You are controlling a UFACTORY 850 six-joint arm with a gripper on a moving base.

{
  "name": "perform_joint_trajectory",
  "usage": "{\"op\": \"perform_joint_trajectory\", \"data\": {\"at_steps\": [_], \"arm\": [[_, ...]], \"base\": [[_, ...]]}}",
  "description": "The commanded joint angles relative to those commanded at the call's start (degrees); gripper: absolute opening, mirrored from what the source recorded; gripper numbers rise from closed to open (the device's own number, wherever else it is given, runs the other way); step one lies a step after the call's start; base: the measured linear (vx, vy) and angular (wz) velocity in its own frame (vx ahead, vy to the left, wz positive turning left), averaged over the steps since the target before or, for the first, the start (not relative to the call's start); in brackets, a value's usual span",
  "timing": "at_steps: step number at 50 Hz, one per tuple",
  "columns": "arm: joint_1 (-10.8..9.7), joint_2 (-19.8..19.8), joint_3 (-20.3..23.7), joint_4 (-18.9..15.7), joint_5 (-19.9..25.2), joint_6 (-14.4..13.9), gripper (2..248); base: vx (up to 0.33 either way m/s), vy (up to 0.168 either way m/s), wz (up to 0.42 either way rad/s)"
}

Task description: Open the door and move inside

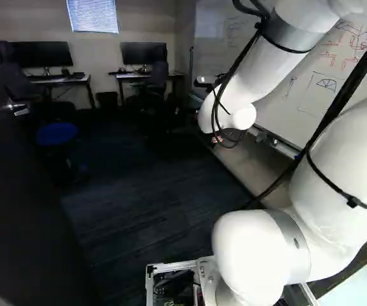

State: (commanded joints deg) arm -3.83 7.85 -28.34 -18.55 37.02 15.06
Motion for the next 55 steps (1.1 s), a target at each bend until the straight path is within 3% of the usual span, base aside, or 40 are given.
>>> {"op": "perform_joint_trajectory", "data": {"at_steps": [55], "arm": [[0.0,0.0,0.0,0.0,0.0,0.0,247]], "base": [[0.228,0.006,0.008]]}}
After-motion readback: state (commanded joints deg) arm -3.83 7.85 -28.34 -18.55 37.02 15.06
